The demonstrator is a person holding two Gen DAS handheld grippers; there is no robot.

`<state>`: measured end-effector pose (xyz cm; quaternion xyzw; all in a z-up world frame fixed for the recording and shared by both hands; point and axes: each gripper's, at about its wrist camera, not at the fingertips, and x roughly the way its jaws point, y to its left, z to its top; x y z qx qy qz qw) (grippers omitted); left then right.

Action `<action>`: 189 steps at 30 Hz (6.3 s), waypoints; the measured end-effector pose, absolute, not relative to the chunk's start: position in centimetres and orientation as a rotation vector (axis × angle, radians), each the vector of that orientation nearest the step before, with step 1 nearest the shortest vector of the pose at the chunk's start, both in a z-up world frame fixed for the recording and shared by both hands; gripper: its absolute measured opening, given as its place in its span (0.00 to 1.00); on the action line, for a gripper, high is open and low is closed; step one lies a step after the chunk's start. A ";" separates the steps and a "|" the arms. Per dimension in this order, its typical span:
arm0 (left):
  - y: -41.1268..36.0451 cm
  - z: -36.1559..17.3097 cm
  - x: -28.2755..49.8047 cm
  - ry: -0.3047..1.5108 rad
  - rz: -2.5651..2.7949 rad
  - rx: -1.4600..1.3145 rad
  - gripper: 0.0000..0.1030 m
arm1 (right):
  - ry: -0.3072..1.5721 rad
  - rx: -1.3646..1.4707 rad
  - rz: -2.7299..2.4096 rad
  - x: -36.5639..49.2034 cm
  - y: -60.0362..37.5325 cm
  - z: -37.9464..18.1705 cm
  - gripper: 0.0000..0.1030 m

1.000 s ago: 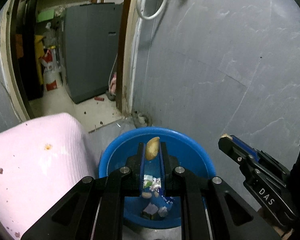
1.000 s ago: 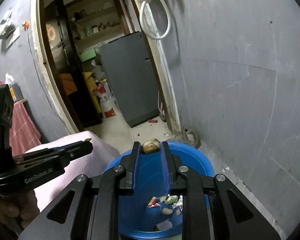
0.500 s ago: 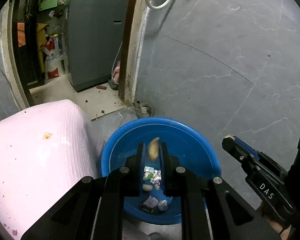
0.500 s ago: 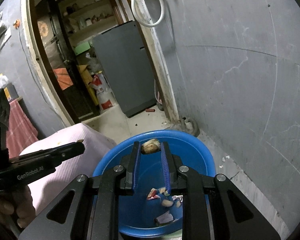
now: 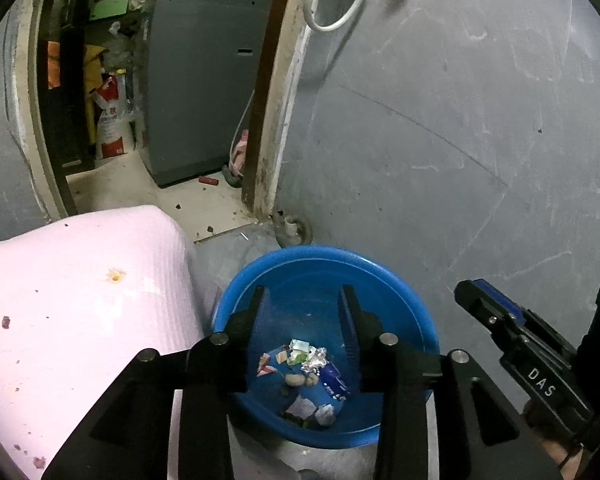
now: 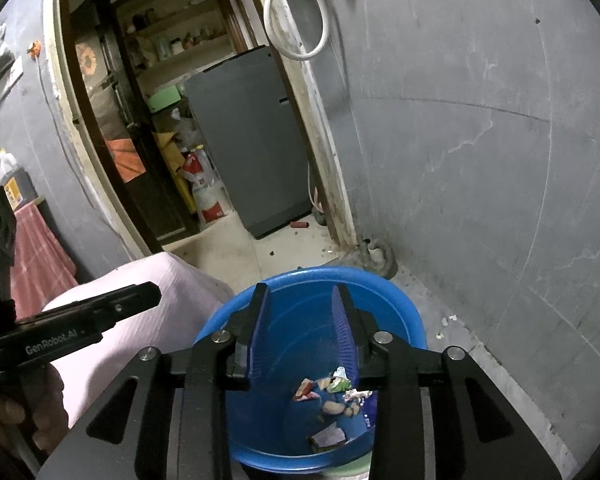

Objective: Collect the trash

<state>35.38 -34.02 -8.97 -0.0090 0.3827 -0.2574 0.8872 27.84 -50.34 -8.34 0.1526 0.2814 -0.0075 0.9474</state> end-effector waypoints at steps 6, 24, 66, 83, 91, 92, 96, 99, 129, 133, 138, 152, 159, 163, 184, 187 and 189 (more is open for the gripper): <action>-32.6 -7.5 35.1 0.764 -0.511 -0.045 0.48 | 0.539 0.297 -0.019 27.2 -49.9 -7.1 0.38; -26.3 -1.8 31.5 0.598 -0.394 -0.086 0.87 | 0.408 0.251 -0.049 24.1 -47.7 -1.8 0.90; -15.3 3.0 14.9 0.385 -0.269 -0.093 0.97 | 0.248 0.174 -0.028 9.9 -40.0 3.7 1.00; -13.7 2.0 8.6 0.319 -0.235 -0.044 0.97 | 0.208 0.129 -0.023 4.5 -37.2 2.5 1.00; -13.4 0.9 7.0 0.303 -0.232 -0.021 0.98 | 0.211 0.127 -0.017 3.7 -36.1 1.6 1.00; -13.3 0.6 6.8 0.305 -0.231 -0.020 0.98 | 0.213 0.124 -0.016 3.5 -36.0 1.4 1.00; -13.1 -0.1 6.5 0.311 -0.226 -0.017 0.98 | 0.214 0.116 -0.011 3.1 -35.4 0.8 1.00; -12.6 -0.5 6.2 0.310 -0.223 -0.023 0.98 | 0.216 0.107 -0.010 3.0 -35.0 0.6 1.00; -10.3 -5.0 4.9 0.339 -0.178 -0.009 0.98 | 0.311 0.104 -0.019 3.7 -33.7 -4.2 1.00; -10.0 -5.8 4.9 0.348 -0.175 -0.010 0.98 | 0.323 0.100 -0.014 3.9 -33.5 -4.8 1.00; -9.6 -6.6 4.8 0.363 -0.170 -0.012 0.98 | 0.343 0.104 -0.013 4.0 -33.5 -5.5 1.00; -9.5 -6.8 4.7 0.367 -0.166 -0.015 0.98 | 0.354 0.106 -0.013 4.1 -33.8 -6.0 1.00; -9.4 -6.8 4.8 0.367 -0.168 -0.017 0.98 | 0.357 0.108 -0.018 4.1 -33.9 -6.1 1.00; -9.6 -6.8 4.8 0.367 -0.166 -0.017 0.98 | 0.356 0.109 -0.019 4.1 -33.9 -6.2 1.00; -9.6 -6.9 4.7 0.366 -0.167 -0.016 0.98 | 0.354 0.110 -0.020 4.2 -34.2 -6.2 1.00; -9.7 -6.9 4.7 0.365 -0.167 -0.016 0.98 | 0.354 0.111 -0.019 4.2 -34.2 -6.2 1.00; -9.7 -6.9 4.7 0.366 -0.166 -0.016 0.98 | 0.355 0.111 -0.018 4.2 -34.2 -6.2 1.00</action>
